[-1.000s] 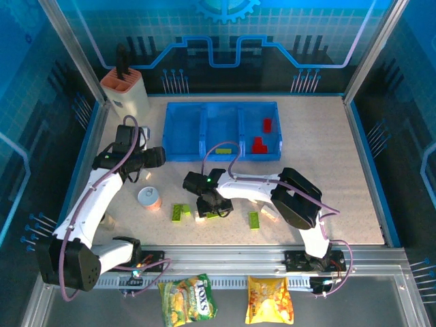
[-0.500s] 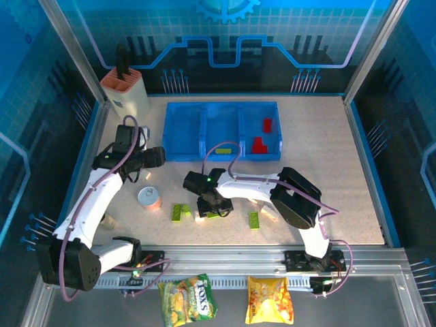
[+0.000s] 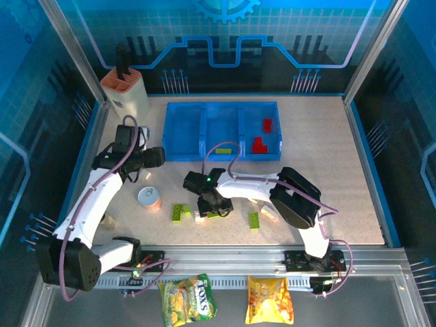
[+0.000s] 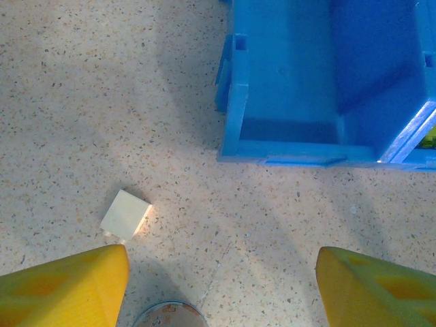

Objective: Sort the legos into containers by color
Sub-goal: Pick up the lego from the bottom-center of the table.

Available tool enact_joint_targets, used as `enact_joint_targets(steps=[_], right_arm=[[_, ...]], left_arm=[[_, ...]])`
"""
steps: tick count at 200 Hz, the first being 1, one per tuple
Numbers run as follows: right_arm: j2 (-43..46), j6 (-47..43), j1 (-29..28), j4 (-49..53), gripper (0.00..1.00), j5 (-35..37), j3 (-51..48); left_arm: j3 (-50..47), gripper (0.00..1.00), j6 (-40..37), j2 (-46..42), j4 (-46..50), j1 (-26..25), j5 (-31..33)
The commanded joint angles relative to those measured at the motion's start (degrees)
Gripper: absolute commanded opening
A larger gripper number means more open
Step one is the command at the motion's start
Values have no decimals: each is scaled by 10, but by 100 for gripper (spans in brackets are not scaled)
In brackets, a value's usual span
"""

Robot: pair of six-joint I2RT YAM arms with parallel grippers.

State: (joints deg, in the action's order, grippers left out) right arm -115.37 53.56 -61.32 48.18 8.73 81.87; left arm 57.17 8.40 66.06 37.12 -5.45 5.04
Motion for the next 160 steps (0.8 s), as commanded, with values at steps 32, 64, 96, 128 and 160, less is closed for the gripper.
enact_joint_targets(steps=[32, 64, 96, 128, 160], right_arm=[[-14, 3, 10, 17, 67, 30, -5], [9, -3, 16, 33, 68, 45, 4], [25, -13, 29, 50, 68, 60, 18], [38, -24, 47, 56, 68, 72, 32], [43, -38, 69, 60, 68, 84, 56]], left_arm=[[-2, 74, -10, 2, -3, 6, -10], [-2, 74, -10, 2, -4, 6, -10], [-1, 74, -11, 2, -3, 6, -11], [-1, 74, -10, 2, -3, 7, -11], [-1, 74, -10, 2, -3, 7, -11]])
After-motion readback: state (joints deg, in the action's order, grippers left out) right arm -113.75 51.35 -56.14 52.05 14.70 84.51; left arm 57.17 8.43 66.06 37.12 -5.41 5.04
